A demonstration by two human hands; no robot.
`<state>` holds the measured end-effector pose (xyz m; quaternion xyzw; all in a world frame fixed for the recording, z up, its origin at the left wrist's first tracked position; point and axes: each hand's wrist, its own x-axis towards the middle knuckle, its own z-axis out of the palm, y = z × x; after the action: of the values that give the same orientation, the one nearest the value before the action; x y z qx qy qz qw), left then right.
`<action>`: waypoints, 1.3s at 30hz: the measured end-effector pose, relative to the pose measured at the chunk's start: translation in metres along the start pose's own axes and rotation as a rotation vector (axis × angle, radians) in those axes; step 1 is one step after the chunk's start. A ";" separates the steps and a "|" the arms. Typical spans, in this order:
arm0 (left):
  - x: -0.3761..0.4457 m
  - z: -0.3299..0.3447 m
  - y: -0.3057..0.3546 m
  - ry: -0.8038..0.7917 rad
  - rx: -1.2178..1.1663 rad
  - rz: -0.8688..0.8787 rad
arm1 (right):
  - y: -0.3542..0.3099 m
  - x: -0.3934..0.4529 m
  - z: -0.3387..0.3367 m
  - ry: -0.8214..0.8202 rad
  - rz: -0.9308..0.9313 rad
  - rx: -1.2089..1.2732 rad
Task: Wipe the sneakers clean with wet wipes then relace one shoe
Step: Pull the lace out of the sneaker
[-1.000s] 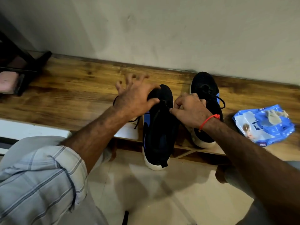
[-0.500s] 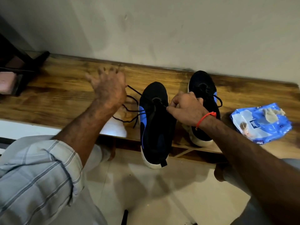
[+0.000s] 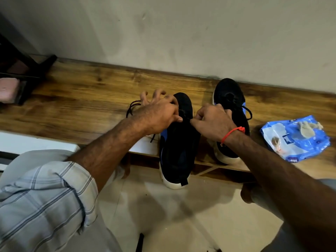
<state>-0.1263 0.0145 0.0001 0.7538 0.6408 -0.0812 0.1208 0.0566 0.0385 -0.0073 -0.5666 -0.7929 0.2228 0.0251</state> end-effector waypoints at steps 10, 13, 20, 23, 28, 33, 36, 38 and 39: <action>-0.012 -0.024 -0.044 0.146 -0.147 -0.384 | 0.007 0.000 0.004 0.012 -0.024 0.061; -0.015 -0.009 -0.014 -0.003 -0.218 -0.240 | 0.003 0.000 0.004 0.018 -0.035 0.033; -0.015 -0.004 0.006 -0.023 -0.061 -0.214 | 0.001 0.001 0.001 -0.080 -0.080 0.055; -0.017 -0.009 -0.003 -0.089 -0.015 -0.301 | -0.003 -0.001 -0.002 -0.176 -0.095 -0.041; -0.018 -0.006 0.001 -0.143 -0.111 -0.232 | -0.014 -0.004 0.007 -0.190 -0.116 -0.128; -0.019 -0.004 0.004 -0.109 -0.068 -0.196 | -0.020 0.000 0.019 -0.039 -0.253 -0.177; -0.018 -0.004 0.005 -0.118 -0.032 -0.215 | -0.011 0.013 0.012 0.081 -0.184 0.041; -0.018 -0.006 0.005 -0.106 -0.025 -0.223 | 0.001 0.021 -0.001 0.180 -0.030 0.181; -0.019 -0.006 0.004 -0.097 -0.031 -0.219 | 0.007 0.023 -0.006 0.216 0.027 0.189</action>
<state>-0.1255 -0.0021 0.0112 0.6725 0.7139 -0.1206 0.1537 0.0563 0.0628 -0.0094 -0.5932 -0.7532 0.2344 0.1605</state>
